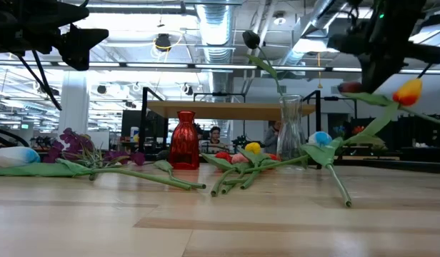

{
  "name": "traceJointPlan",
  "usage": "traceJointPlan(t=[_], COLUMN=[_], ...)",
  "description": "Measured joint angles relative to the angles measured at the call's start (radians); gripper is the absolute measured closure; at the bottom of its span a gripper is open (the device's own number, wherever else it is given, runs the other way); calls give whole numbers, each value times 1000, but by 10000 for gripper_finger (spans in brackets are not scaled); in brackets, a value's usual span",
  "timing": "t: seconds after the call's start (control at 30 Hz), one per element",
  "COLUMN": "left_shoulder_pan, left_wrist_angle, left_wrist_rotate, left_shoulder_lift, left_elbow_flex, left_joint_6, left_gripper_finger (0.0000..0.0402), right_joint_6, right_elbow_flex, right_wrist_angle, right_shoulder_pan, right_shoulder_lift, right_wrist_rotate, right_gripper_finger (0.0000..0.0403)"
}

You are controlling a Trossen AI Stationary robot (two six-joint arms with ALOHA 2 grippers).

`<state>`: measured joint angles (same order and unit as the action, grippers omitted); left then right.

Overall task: Pick and place flowers into a vace then onto a shelf
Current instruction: Put the dark red flower into the transparent vase

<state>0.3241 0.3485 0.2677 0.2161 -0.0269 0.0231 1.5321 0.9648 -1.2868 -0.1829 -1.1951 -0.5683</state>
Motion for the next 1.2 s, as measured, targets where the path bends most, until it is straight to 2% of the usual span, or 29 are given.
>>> traceJointPlan(t=[0.2,0.5,0.67,0.8,0.93,1.1,1.2], left_shoulder_pan=[0,0,0,0,0,0,0], left_wrist_angle=[0,1,2,3,52,127,141], left_wrist_rotate=[0,0,4,-1,-50,-159,-166], left_shoulder_lift=[0,0,0,0,0,1,18], left_elbow_flex=[0,0,0,0,0,0,0], left_joint_6=[20,25,26,58,79,101,129], left_gripper_finger=[178,178,178,178,178,177,174], right_joint_6=[-12,-23,-104,-272,-527,-904,-1123], right_elbow_flex=[25,50,65,82,102,103,104], right_wrist_angle=[4,67,123,248,459,822,1045], right_shoulder_pan=[-130,-311,-376,-403,-409,-404,-404], right_shoulder_lift=[0,-2,-3,-3,-3,-3,-3], right_wrist_rotate=[-96,-412,-578,-692,-741,-738,-681], right_gripper_finger=[403,403,403,403,403,403,403])
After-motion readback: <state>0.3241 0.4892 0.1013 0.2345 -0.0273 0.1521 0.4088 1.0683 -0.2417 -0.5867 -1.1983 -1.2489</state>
